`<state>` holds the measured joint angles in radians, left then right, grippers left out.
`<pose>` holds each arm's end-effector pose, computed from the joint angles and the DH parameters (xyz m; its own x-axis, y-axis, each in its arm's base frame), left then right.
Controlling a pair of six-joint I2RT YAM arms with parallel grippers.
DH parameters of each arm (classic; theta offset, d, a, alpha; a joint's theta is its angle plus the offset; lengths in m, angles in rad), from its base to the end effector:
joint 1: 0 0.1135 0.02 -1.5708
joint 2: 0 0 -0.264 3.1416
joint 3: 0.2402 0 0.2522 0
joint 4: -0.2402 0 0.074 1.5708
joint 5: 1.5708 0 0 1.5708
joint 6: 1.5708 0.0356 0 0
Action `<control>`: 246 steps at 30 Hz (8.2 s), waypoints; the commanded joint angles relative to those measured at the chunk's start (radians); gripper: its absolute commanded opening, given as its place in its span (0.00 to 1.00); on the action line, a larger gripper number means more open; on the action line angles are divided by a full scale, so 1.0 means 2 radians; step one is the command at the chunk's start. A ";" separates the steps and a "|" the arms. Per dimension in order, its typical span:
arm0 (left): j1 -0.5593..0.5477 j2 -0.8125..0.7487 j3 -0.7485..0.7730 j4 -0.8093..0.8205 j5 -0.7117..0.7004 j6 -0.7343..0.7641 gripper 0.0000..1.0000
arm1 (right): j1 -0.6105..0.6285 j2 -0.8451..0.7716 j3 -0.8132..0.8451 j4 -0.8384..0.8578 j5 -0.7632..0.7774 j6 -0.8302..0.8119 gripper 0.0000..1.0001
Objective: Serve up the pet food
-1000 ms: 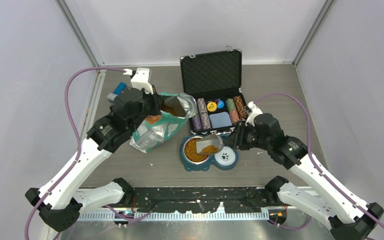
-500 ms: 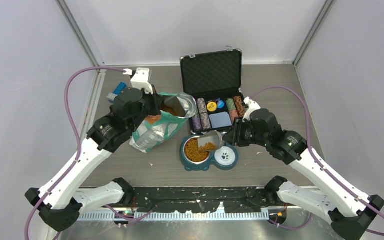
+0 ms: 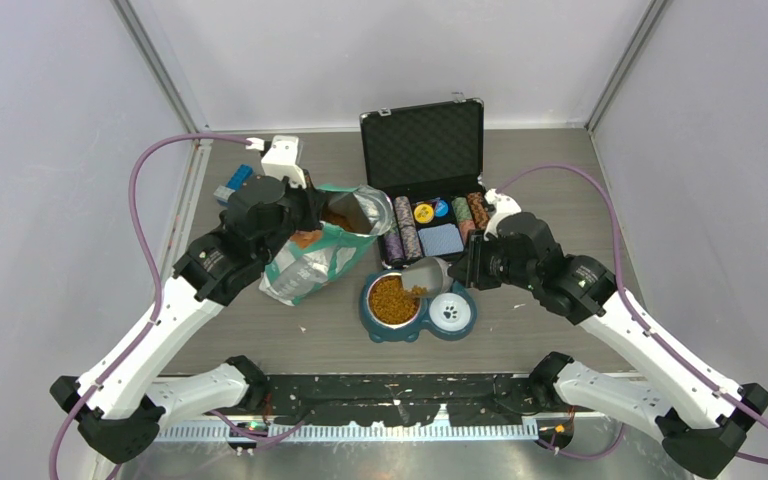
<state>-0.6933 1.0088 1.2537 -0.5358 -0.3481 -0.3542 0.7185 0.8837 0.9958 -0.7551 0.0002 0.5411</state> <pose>0.1657 -0.1219 0.4237 -0.3281 -0.1513 -0.9325 0.2512 0.9376 -0.2405 0.1332 0.1165 0.3389 -0.7259 0.0495 -0.6860 -0.3316 0.8486 0.4121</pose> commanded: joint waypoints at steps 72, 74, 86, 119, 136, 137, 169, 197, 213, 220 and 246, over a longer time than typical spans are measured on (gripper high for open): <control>0.001 -0.069 -0.002 0.010 -0.154 0.017 0.00 | -0.288 -0.211 -0.245 0.164 0.320 0.226 0.05; 0.001 -0.071 -0.002 0.009 -0.162 0.019 0.00 | -0.288 -0.205 -0.267 0.169 0.317 0.232 0.05; 0.001 -0.068 -0.001 0.006 -0.158 0.019 0.00 | -0.288 -0.185 -0.312 0.130 0.296 0.246 0.51; 0.045 -0.021 0.054 -0.062 -0.183 -0.024 0.00 | 0.018 0.065 0.047 0.300 0.033 -0.102 0.96; 0.105 -0.018 0.063 -0.068 -0.121 -0.041 0.00 | 0.094 0.323 0.367 0.191 0.032 -0.131 1.00; 0.106 -0.017 0.063 -0.068 -0.120 -0.040 0.00 | 0.100 0.323 0.372 0.175 0.029 -0.143 1.00; 0.101 -0.063 0.031 0.001 0.075 -0.122 0.00 | 0.118 0.506 0.688 0.108 -0.076 -0.237 0.05; 0.102 -0.068 0.118 -0.009 0.036 0.044 0.99 | 0.065 0.488 0.637 0.137 -0.313 -0.328 0.05; 0.330 -0.010 0.074 0.001 0.439 0.330 0.99 | 0.050 0.468 0.589 0.121 -0.341 -0.346 0.05; 0.452 0.013 0.075 0.045 0.607 0.249 0.99 | 0.050 0.491 0.615 0.100 -0.340 -0.341 0.05; 0.417 0.094 0.124 -0.084 0.636 0.411 0.96 | 0.068 0.541 0.685 0.093 -0.333 -0.320 0.05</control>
<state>0.1394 1.1969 1.4647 -0.6205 0.9810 0.3260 0.8402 1.9945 2.3005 -0.6586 -0.6331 -0.1181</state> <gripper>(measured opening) 0.972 0.071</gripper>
